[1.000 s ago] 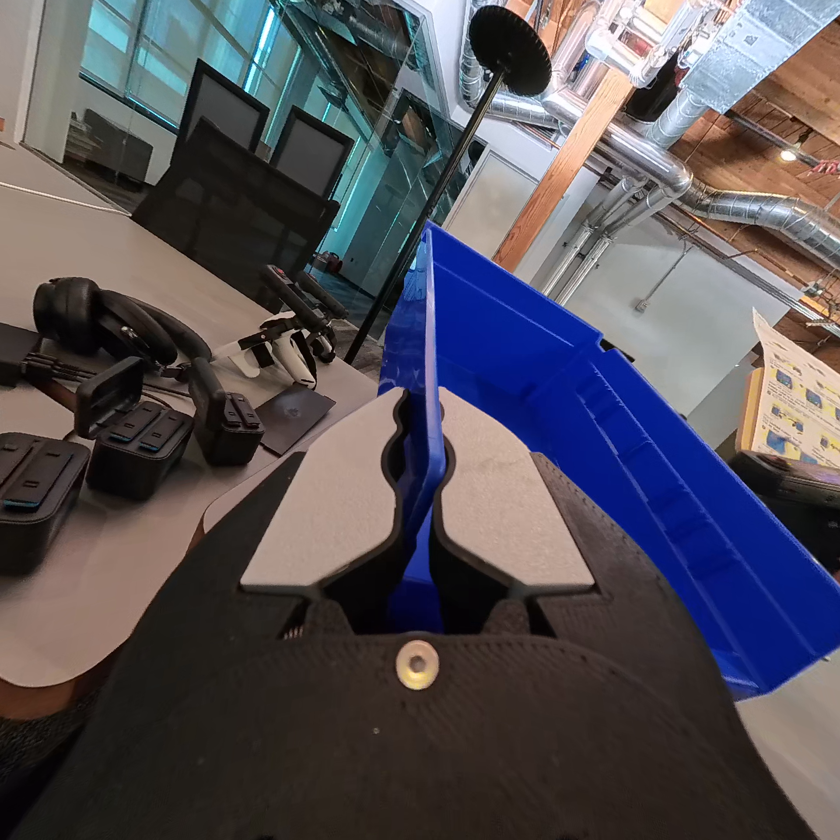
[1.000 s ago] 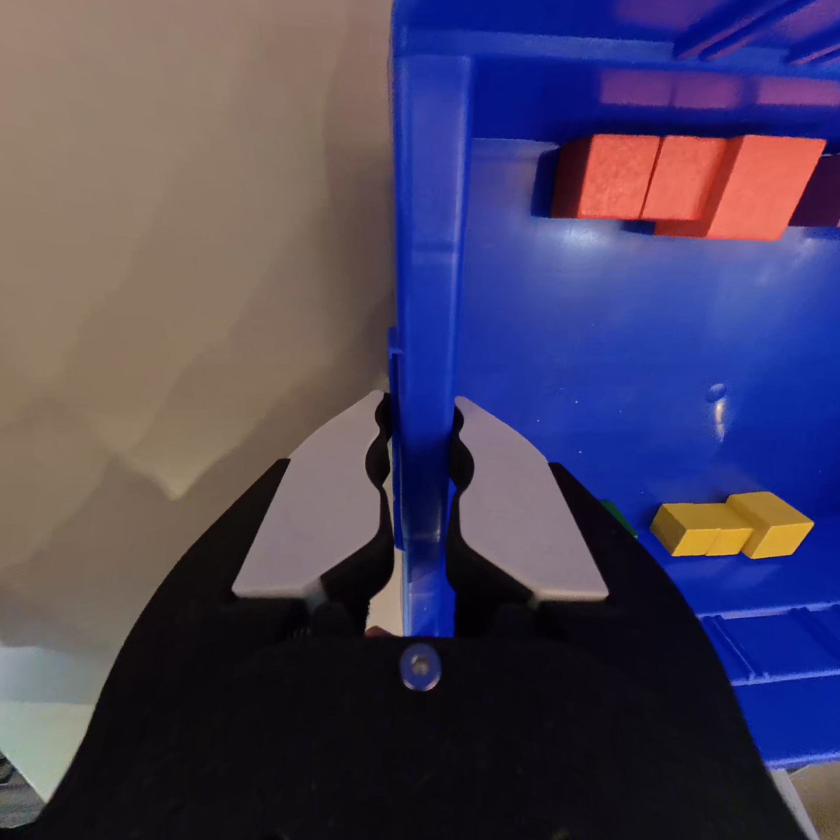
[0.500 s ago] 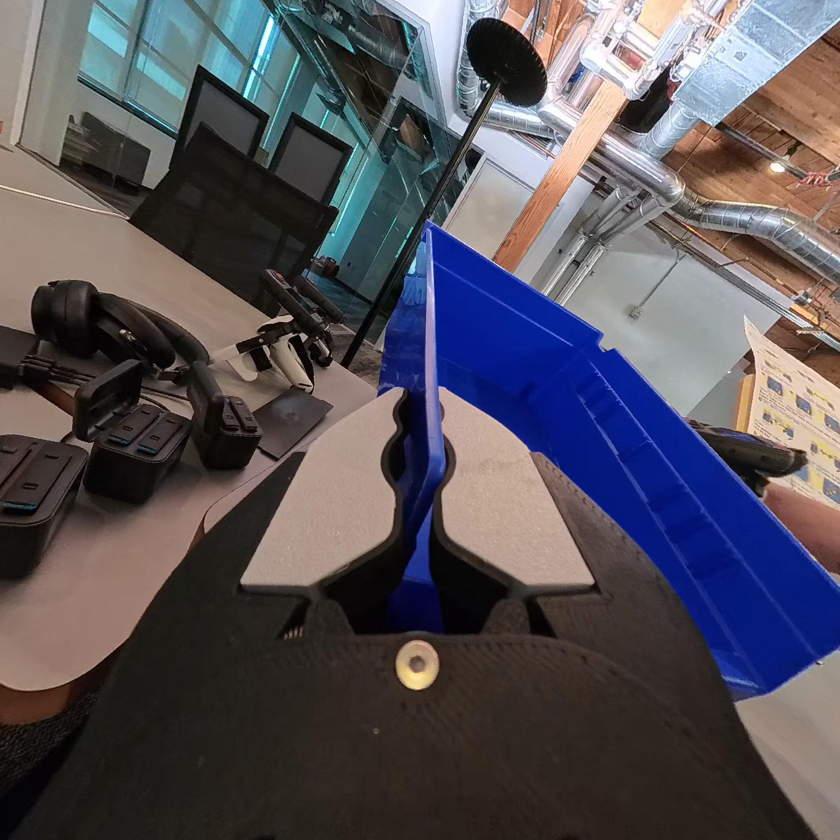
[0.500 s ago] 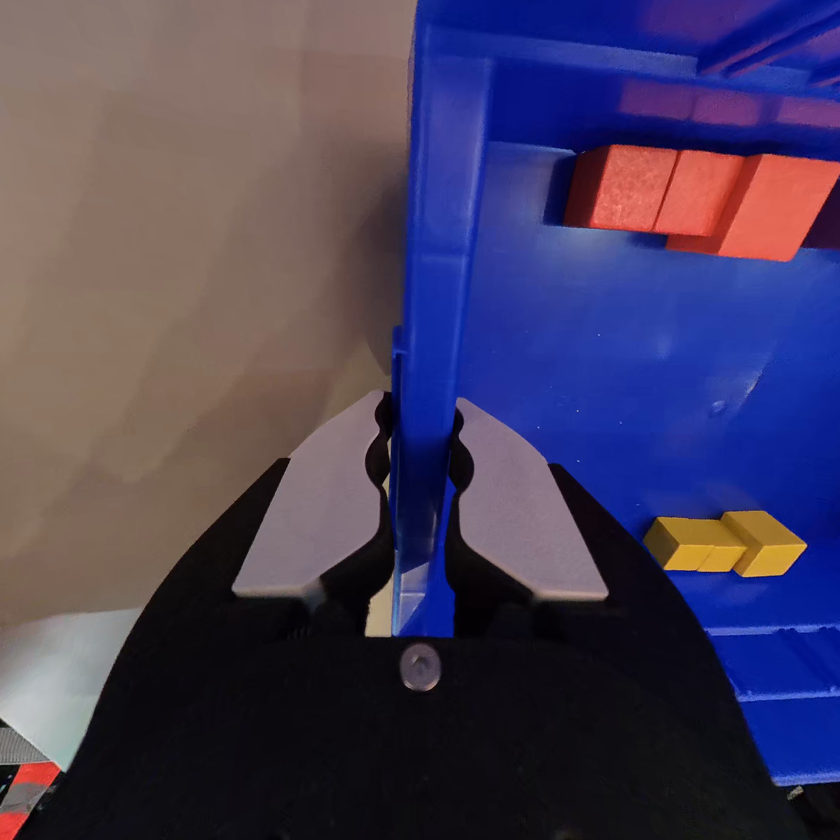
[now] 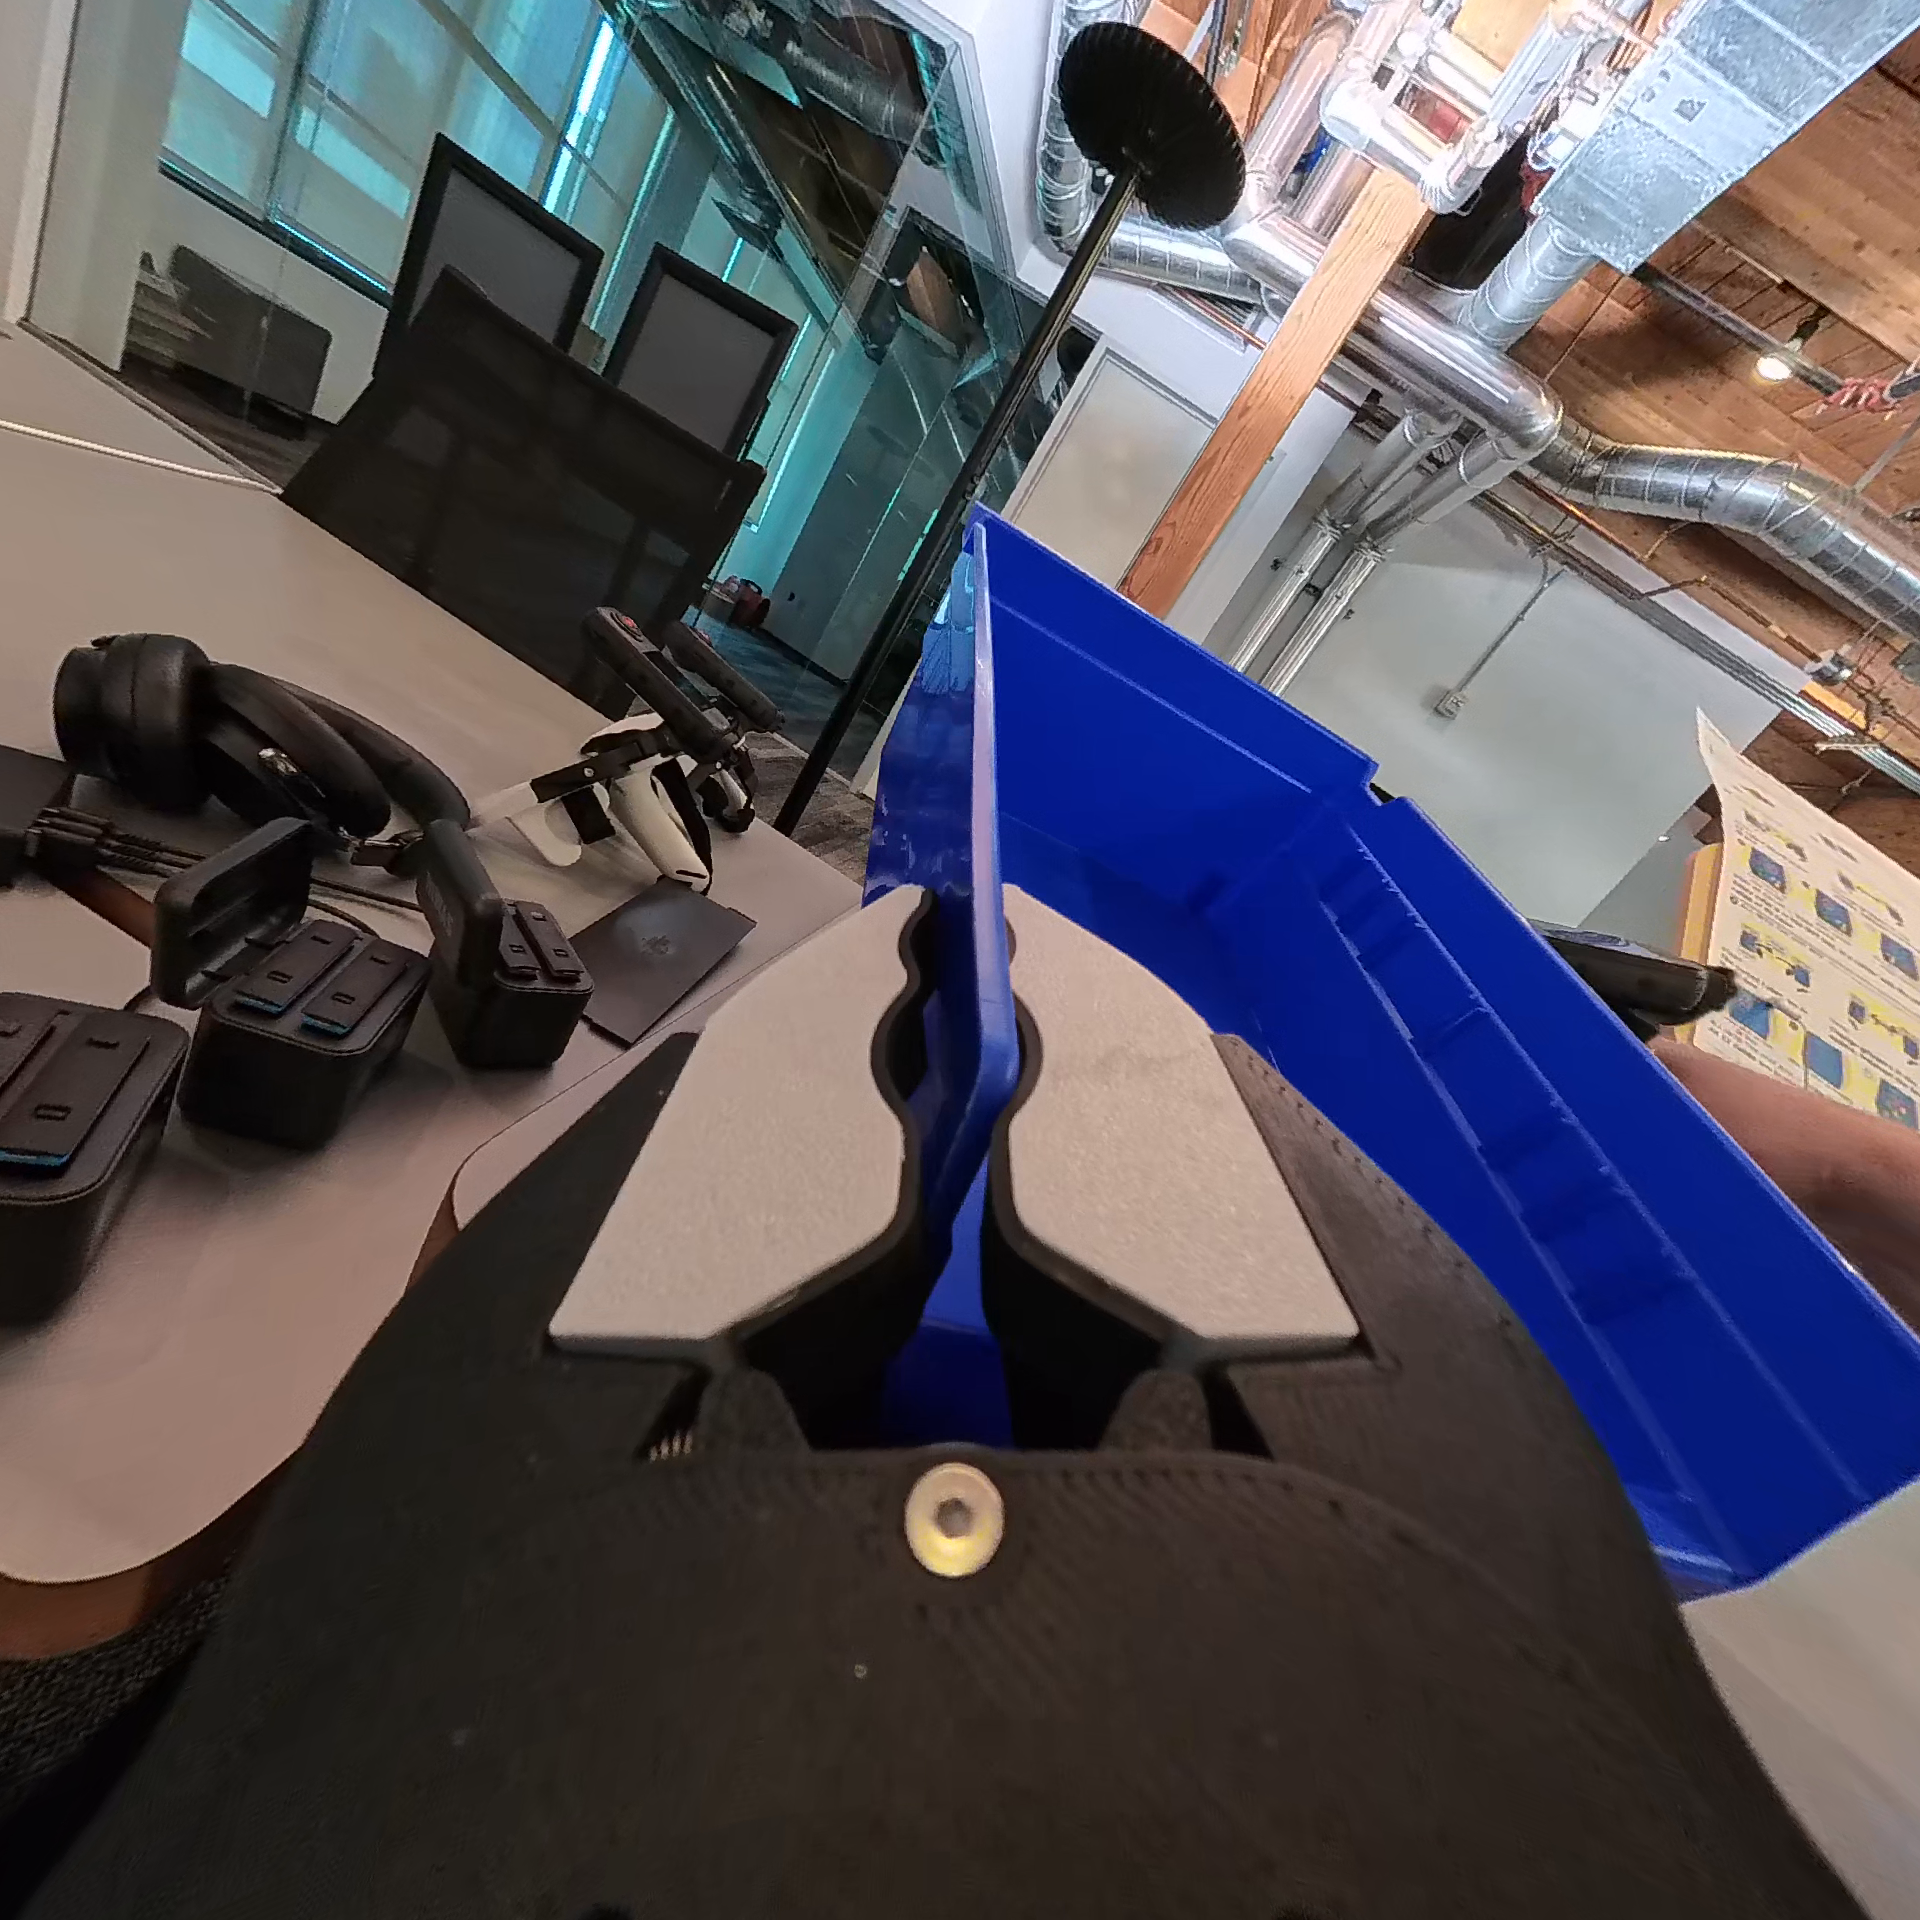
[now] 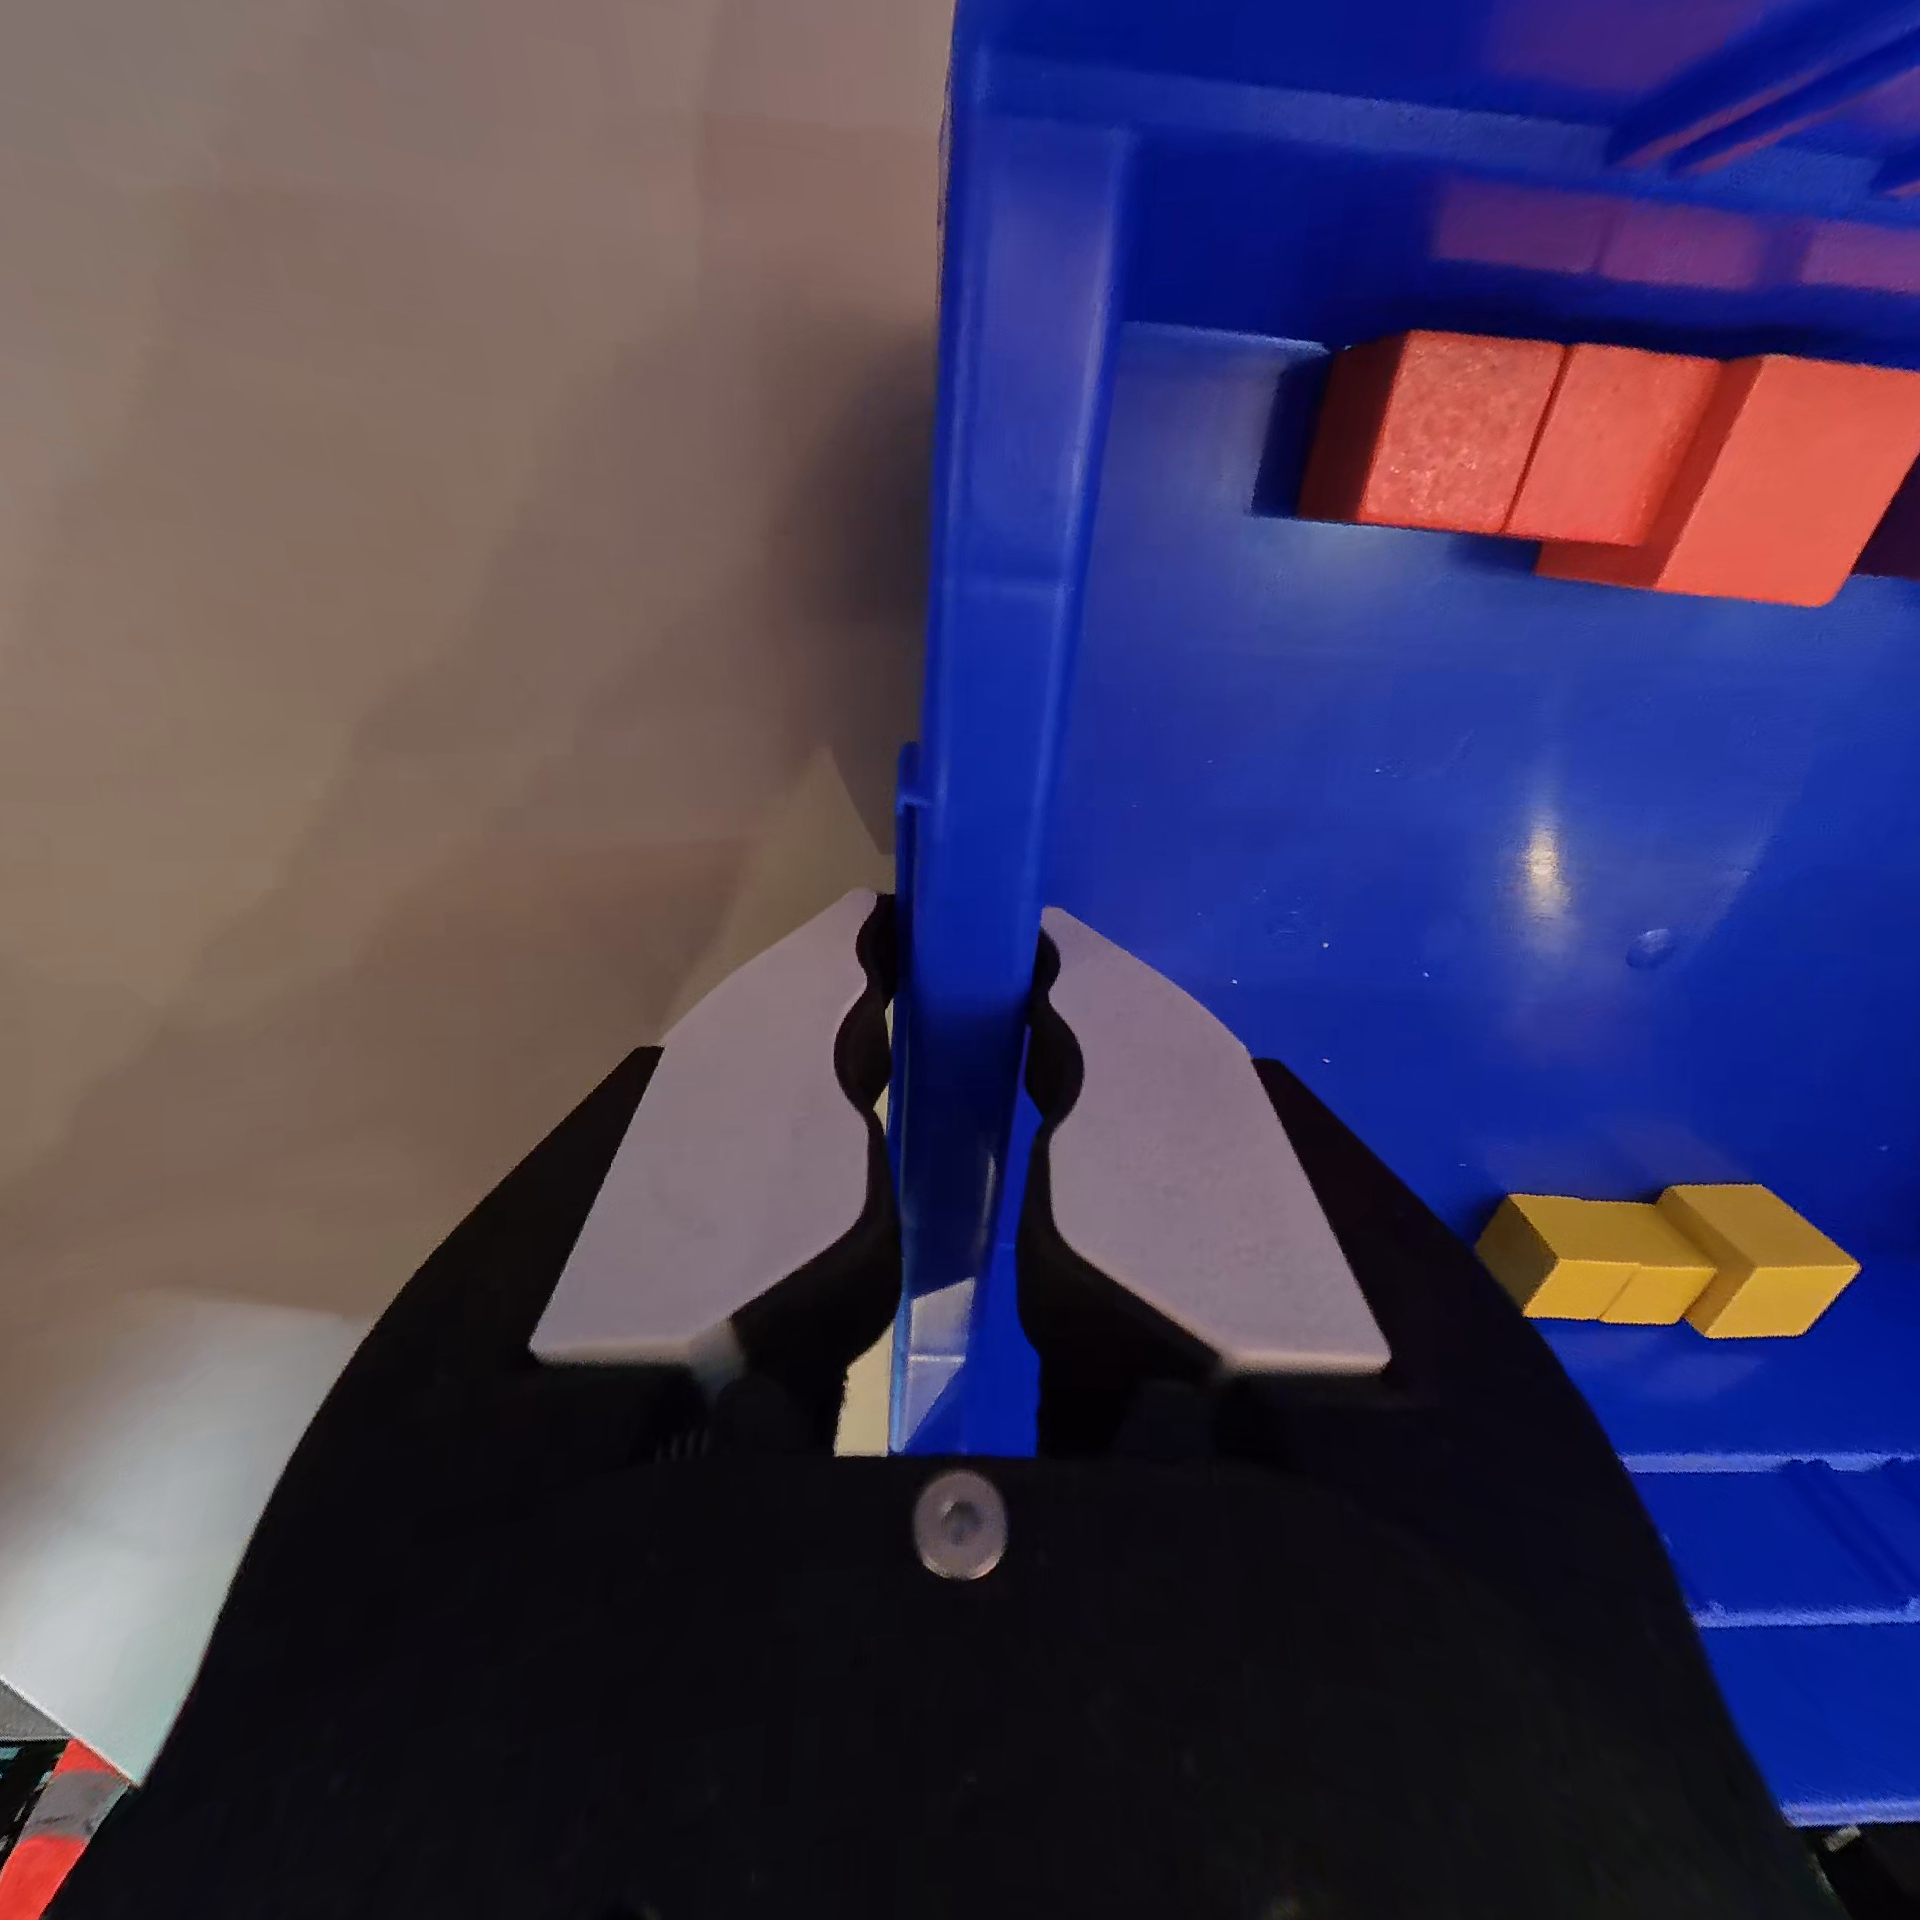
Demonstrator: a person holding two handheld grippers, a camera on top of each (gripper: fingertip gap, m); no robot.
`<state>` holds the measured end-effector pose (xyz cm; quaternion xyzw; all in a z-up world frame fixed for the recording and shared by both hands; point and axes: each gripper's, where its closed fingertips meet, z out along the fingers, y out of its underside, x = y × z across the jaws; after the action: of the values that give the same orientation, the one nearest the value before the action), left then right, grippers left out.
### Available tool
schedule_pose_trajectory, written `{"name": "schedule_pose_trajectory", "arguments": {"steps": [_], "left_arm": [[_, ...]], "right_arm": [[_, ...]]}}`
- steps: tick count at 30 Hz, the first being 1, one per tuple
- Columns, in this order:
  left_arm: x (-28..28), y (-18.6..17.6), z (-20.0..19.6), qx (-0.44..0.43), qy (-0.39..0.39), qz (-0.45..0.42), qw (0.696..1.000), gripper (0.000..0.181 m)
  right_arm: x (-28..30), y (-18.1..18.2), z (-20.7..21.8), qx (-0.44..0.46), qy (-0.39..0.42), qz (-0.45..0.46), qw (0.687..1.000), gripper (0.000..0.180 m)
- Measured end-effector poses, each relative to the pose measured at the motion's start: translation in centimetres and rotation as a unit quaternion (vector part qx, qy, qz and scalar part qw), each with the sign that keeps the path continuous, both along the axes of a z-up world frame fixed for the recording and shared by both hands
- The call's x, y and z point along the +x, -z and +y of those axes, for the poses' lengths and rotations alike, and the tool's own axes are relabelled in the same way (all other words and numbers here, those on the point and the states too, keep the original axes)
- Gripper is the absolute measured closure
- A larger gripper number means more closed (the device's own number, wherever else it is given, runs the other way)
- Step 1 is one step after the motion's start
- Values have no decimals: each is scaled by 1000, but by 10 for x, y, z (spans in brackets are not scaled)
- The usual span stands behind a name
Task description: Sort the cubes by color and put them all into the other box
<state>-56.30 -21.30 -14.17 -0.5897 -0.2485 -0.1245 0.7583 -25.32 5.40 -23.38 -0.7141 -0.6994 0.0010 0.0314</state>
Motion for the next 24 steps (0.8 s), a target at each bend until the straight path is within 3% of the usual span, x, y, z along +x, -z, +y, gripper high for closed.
{"name": "schedule_pose_trajectory", "arguments": {"steps": [6, 7, 8, 9, 15, 19, 24], "left_arm": [[2, 1, 3, -1, 5, 1, 1000, 175], [2, 1, 3, -1, 5, 2, 1000, 175], [2, 1, 3, -1, 5, 3, 1000, 175], [3, 0, 3, -1, 5, 4, 1000, 175], [5, -4, 3, 6, 4, 10, 1000, 175], [14, -18, 1, 22, 7, 29, 999, 175], [38, -49, -1, 39, 2, 83, 996, 175]], "right_arm": [[0, 0, 2, -4, 3, 3, 1000, 157], [0, 1, 4, 4, 4, 2, 1000, 150], [0, 1, 8, 23, 6, -2, 1000, 125], [1, 2, 9, 33, 4, -4, 999, 113], [1, -36, 19, 112, 22, 64, 991, 77], [-8, -97, 0, 140, 35, 212, 966, 82], [-15, -168, -72, 37, 69, 429, 900, 91]]}}
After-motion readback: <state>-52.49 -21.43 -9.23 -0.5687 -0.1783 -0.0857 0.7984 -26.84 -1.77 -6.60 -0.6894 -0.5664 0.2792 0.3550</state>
